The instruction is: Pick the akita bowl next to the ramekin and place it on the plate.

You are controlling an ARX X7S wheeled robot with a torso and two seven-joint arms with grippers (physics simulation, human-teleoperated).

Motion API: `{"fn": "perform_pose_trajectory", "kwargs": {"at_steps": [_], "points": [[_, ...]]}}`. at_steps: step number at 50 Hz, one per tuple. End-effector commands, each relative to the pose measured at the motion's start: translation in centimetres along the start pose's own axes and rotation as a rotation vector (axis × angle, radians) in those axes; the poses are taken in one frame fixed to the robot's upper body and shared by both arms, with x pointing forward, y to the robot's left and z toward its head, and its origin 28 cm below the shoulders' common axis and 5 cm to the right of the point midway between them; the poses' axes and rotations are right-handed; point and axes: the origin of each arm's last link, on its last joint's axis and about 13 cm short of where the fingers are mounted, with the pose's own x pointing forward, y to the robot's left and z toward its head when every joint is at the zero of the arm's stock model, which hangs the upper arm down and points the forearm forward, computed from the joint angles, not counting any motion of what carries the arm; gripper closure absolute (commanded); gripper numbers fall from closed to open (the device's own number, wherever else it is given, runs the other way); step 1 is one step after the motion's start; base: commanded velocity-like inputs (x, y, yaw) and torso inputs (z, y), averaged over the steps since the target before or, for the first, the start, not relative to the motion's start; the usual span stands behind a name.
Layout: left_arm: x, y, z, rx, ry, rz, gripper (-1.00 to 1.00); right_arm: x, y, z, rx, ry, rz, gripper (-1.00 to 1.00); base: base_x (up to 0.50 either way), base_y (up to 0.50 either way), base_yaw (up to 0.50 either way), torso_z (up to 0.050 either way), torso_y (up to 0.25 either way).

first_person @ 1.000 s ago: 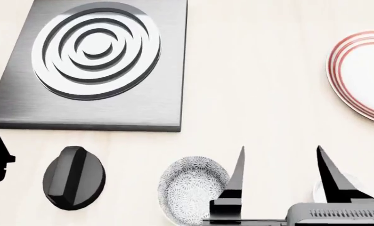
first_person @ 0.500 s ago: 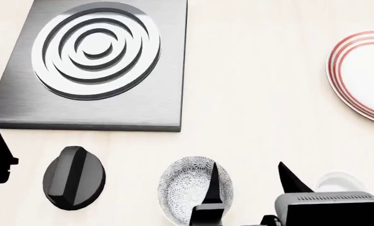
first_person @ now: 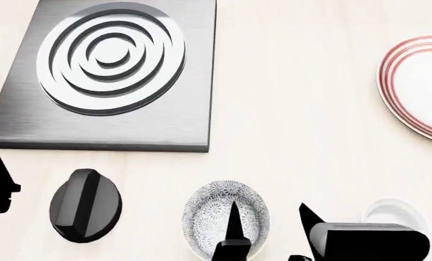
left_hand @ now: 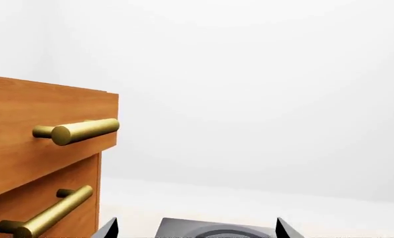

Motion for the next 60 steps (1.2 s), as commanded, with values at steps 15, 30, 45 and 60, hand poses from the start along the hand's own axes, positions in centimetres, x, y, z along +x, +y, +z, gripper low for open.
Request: {"fn": "perform_pose_trajectory", "kwargs": {"at_steps": [15,30,45,60], "points": [[-0.2,0.0,-0.4,0.001,0.013,-0.003,-1.00,0.6,-0.9,-1.5,0.067,0.044,-0.006,-1.00,0.00,0.00,0.00,0.000,0.000],[-0.3,0.0,-0.4,0.001,0.018,-0.001,-1.00,1.1,-1.2,-2.4,0.089,0.065,-0.005,-1.00,0.00,0.00,0.00,0.000,0.000],[-0.3,0.0,-0.6,0.006,0.025,-0.002,-1.00,1.4,-1.3,-2.7,0.107,0.078,0.002,-1.00,0.00,0.00,0.00,0.000,0.000],[-0.3,-0.1,-0.8,0.007,0.033,0.000,-1.00,1.8,-1.7,-3.3,0.128,0.091,0.003,1.00,0.00,0.00,0.00,0.000,0.000]]}}
